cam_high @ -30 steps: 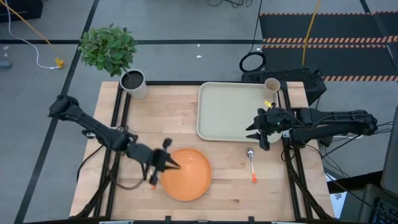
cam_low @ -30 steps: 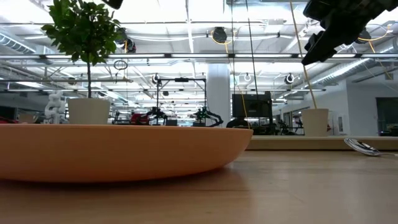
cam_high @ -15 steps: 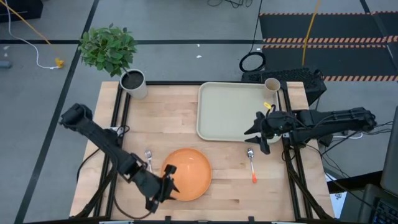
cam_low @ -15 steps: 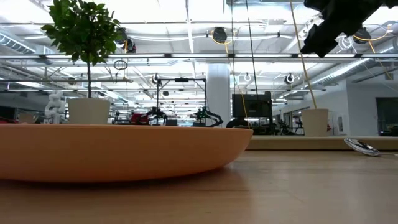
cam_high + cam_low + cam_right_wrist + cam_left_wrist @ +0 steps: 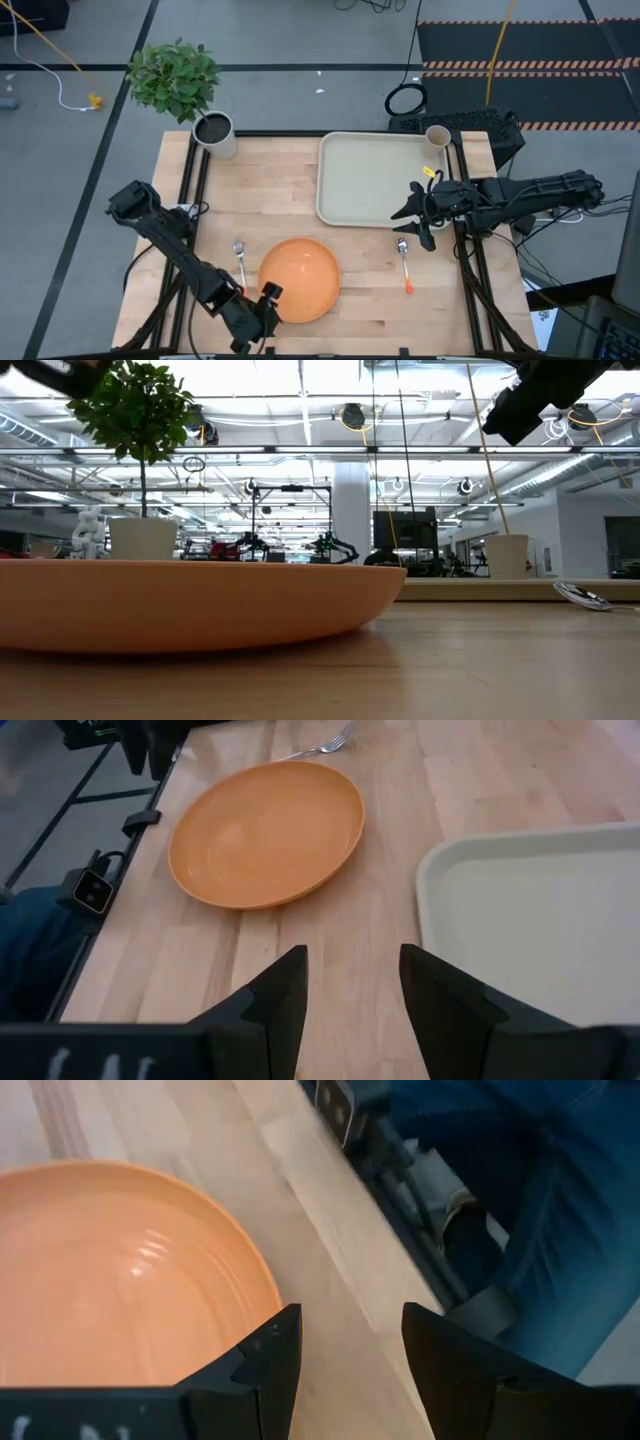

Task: Pick and place plate/cup/fork/spoon on tray
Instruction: Put the orange plate on the gray tray

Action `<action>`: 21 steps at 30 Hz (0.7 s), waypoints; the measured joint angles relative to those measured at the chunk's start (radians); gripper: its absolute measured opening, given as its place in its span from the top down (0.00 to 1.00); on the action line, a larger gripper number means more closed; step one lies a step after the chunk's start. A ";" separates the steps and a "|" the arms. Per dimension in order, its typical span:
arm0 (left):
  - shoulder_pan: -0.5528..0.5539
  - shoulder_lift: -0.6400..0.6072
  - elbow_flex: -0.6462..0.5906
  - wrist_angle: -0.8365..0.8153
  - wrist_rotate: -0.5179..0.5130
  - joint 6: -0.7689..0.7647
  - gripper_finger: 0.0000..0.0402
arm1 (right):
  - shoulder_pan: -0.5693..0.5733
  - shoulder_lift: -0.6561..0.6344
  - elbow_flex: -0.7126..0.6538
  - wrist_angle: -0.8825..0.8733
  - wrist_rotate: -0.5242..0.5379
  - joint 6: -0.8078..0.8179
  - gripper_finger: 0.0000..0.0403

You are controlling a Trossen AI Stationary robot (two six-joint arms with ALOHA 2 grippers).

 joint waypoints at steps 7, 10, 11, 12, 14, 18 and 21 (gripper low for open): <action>0.000 0.055 0.000 -0.019 0.000 0.000 0.56 | 0.000 0.000 0.000 -0.003 0.000 -0.007 0.62; 0.000 0.080 0.000 -0.038 -0.001 0.000 0.56 | 0.000 0.000 0.000 -0.003 0.000 -0.007 0.62; 0.000 0.086 0.000 -0.040 -0.002 0.000 0.56 | 0.000 0.000 0.000 -0.003 0.000 -0.007 0.62; 0.000 0.092 0.000 -0.041 -0.008 0.000 0.56 | 0.000 0.000 0.000 -0.003 0.000 -0.007 0.62; -0.001 0.101 0.000 -0.054 -0.021 0.000 0.56 | 0.000 0.000 0.000 -0.004 0.000 -0.007 0.62; -0.001 0.125 0.000 -0.077 -0.024 -0.004 0.56 | 0.000 0.000 0.000 -0.004 0.000 -0.007 0.62; -0.001 0.142 0.000 -0.102 -0.031 -0.004 0.56 | 0.000 0.000 0.000 -0.004 0.000 -0.007 0.62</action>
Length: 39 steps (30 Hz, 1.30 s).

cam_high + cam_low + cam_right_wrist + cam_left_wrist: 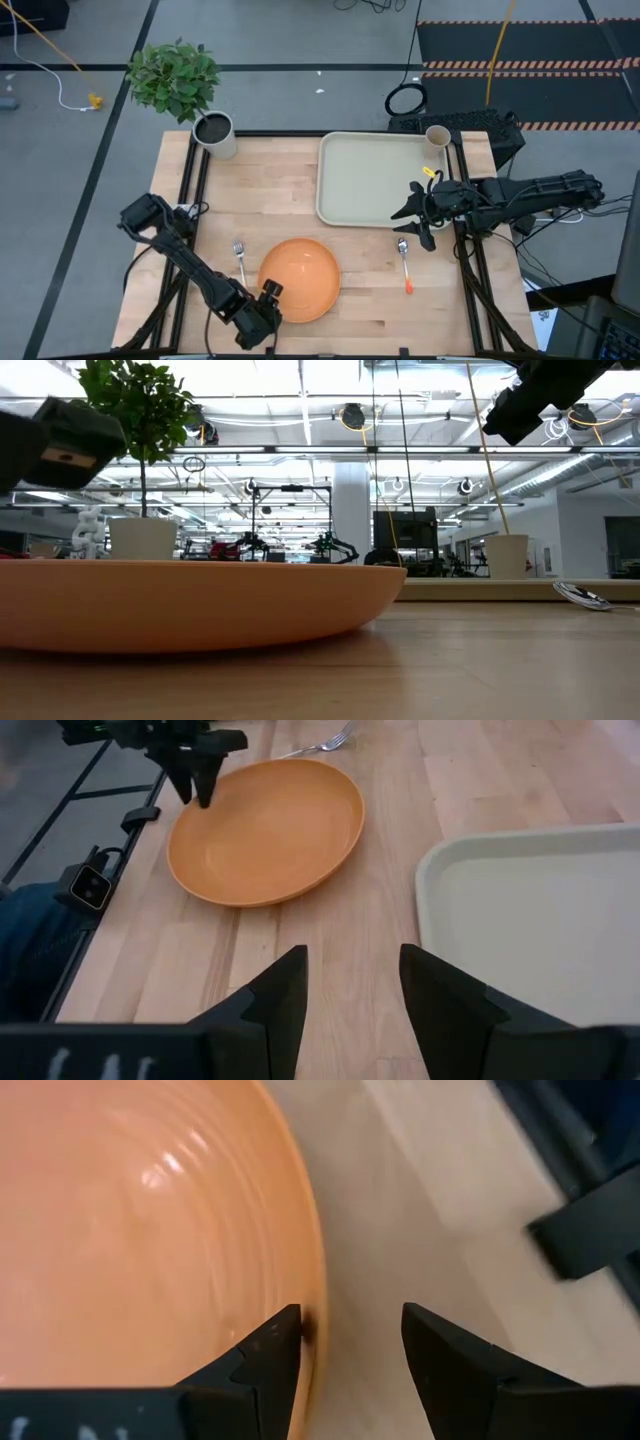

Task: Pick and place plate/cup/fork/spoon on tray
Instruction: Put the orange plate on the gray tray

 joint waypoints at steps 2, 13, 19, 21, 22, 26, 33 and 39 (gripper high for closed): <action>0.000 0.003 0.000 -0.020 -0.018 0.000 0.56 | 0.000 0.000 0.000 0.000 0.000 0.000 0.62; -0.006 0.004 0.000 -0.026 -0.076 0.067 0.69 | 0.000 0.000 0.000 -0.001 0.000 0.000 0.62; -0.012 0.004 0.000 -0.026 -0.078 0.084 0.89 | 0.000 0.000 0.000 -0.014 0.000 0.001 0.62; -0.013 0.004 0.000 -0.025 -0.080 0.086 0.94 | 0.000 0.000 0.000 -0.015 0.000 0.008 0.62; -0.013 0.002 0.000 -0.024 -0.085 0.089 0.96 | 0.000 0.000 0.000 -0.015 0.000 0.010 0.62; -0.016 0.002 0.000 -0.022 -0.087 0.089 0.96 | 0.000 0.000 0.000 -0.015 0.000 0.011 0.62; -0.019 -0.043 -0.001 -0.020 -0.067 0.092 0.95 | 0.000 0.000 0.000 -0.016 0.029 0.011 0.62; -0.019 -0.130 -0.001 -0.019 -0.067 0.113 0.97 | 0.000 0.000 0.000 -0.021 0.048 0.009 0.62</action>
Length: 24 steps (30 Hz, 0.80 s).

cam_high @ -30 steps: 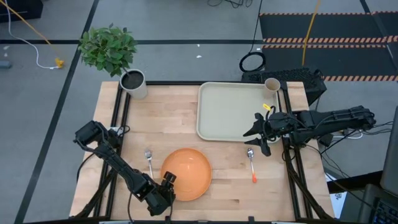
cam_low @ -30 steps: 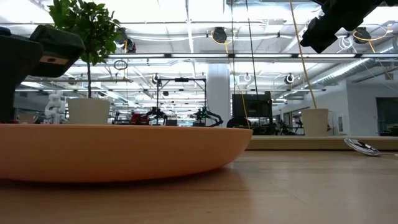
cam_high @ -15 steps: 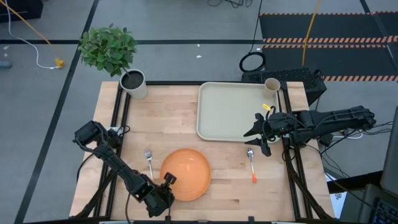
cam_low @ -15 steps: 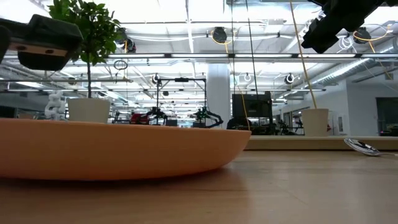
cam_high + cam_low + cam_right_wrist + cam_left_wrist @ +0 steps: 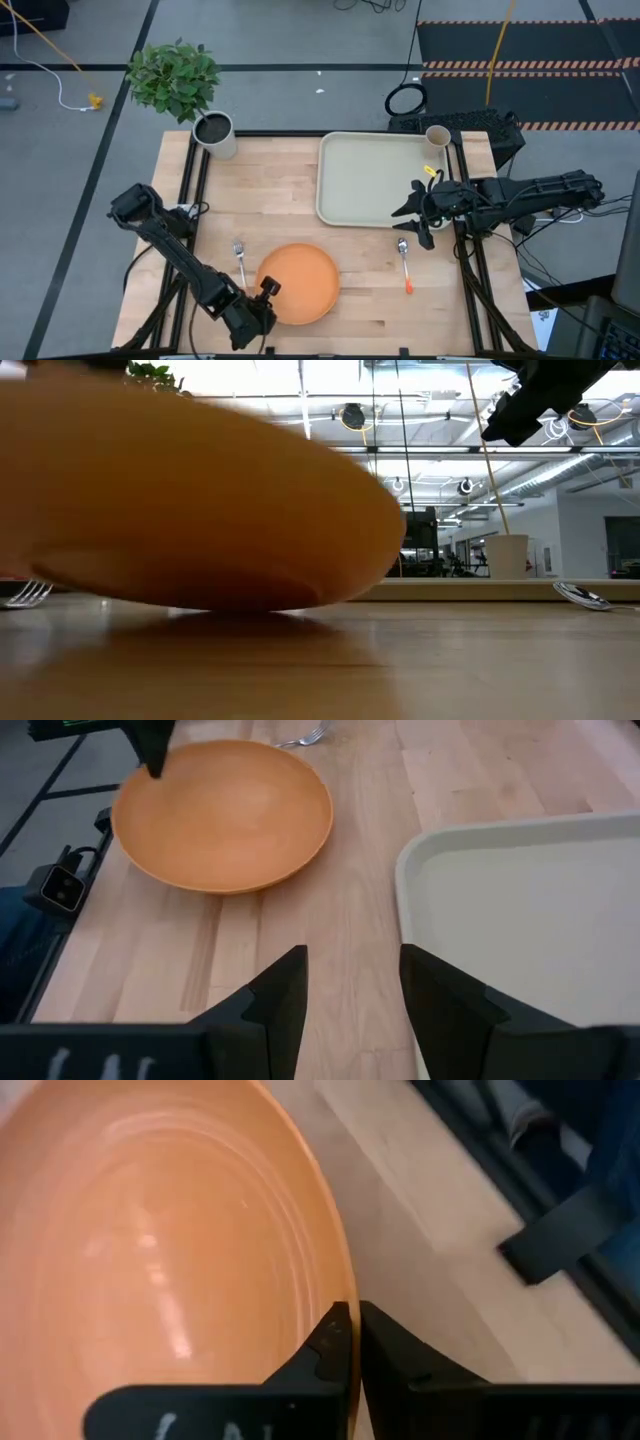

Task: Pick and place plate/cup/fork/spoon on tray
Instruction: Put the orange plate on the gray tray

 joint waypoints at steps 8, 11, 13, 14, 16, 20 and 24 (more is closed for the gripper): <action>0.011 -0.101 0.000 0.008 -0.046 0.147 0.98 | 0.000 0.000 0.000 -0.011 0.000 -0.001 0.62; 0.032 -0.119 0.000 0.027 -0.053 0.217 0.97 | 0.000 0.000 0.000 -0.011 0.000 -0.001 0.62; 0.052 -0.132 0.000 0.040 -0.051 0.280 0.97 | 0.000 0.000 0.000 -0.011 0.000 -0.003 0.62; 0.064 -0.137 0.000 0.043 -0.046 0.312 0.98 | 0.000 0.000 0.000 -0.009 0.000 -0.008 0.62; 0.097 -0.145 0.000 0.046 -0.027 0.374 0.98 | 0.000 0.000 0.000 0.001 0.000 -0.011 0.62; 0.169 -0.145 0.000 0.041 -0.022 0.484 0.96 | 0.000 0.000 0.000 0.037 0.001 -0.026 0.62; 0.260 -0.145 0.000 0.046 0.038 0.607 0.98 | 0.000 0.000 0.000 0.041 0.033 -0.039 0.62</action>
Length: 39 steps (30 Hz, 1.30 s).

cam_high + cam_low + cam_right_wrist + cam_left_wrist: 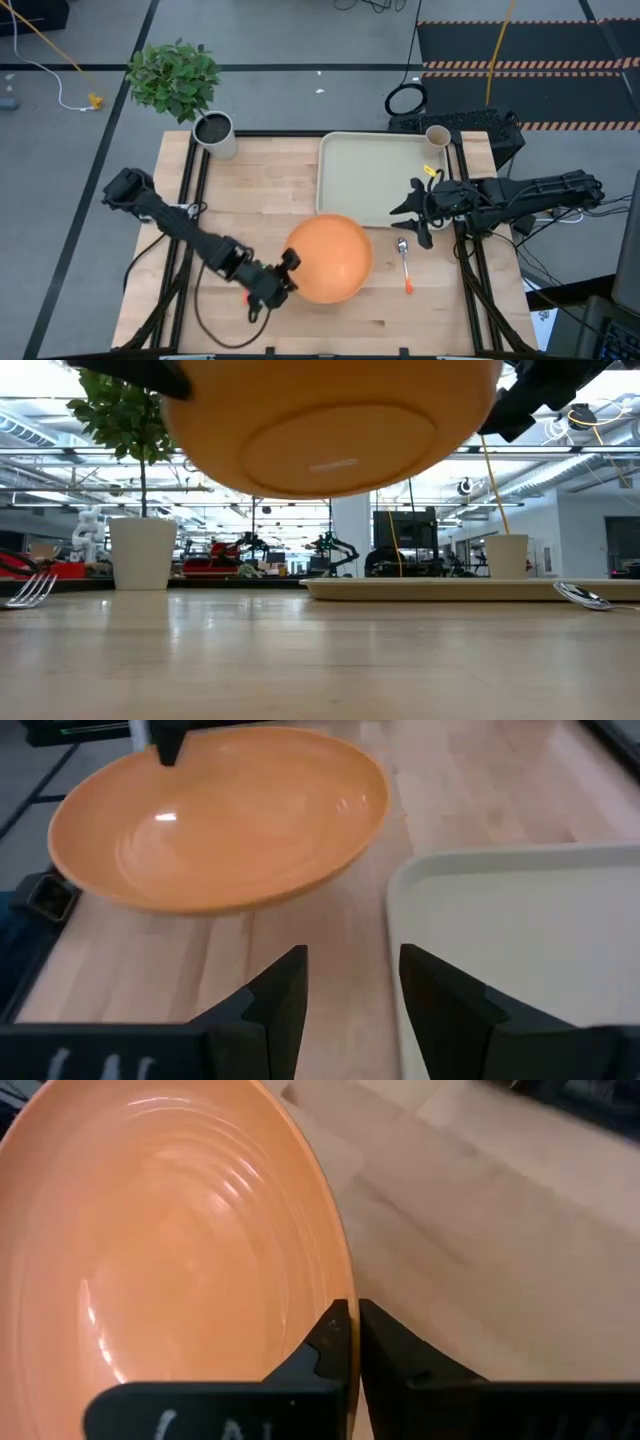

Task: Pick and place plate/cup/fork/spoon on tray
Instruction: Put the orange plate on the gray tray

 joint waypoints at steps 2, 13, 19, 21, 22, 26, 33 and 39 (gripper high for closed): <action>0.051 0.000 0.000 0.002 0.011 0.062 0.98 | 0.000 0.000 0.002 0.001 0.025 0.000 0.62; 0.335 0.001 0.000 0.133 0.014 0.286 0.98 | 0.036 -0.001 0.043 0.005 0.253 0.013 0.62; 0.431 0.001 0.000 0.206 0.018 0.366 0.95 | 0.067 -0.001 0.047 0.006 0.419 -0.064 0.62; 0.459 0.007 0.000 0.223 0.026 0.383 0.96 | 0.068 0.000 0.047 0.008 0.460 -0.089 0.62; 0.472 0.013 0.000 0.234 0.038 0.392 0.97 | 0.068 0.000 0.051 0.007 0.477 -0.097 0.62; 0.520 0.045 0.001 0.310 0.069 0.411 0.97 | 0.079 0.000 0.095 0.005 0.550 -0.122 0.62; 0.572 0.135 0.000 0.474 0.121 0.494 0.97 | 0.102 -0.001 0.155 0.001 0.569 -0.240 0.62; 0.613 0.197 0.033 0.599 0.164 0.512 0.96 | 0.101 -0.009 0.158 -0.011 0.574 -0.317 0.62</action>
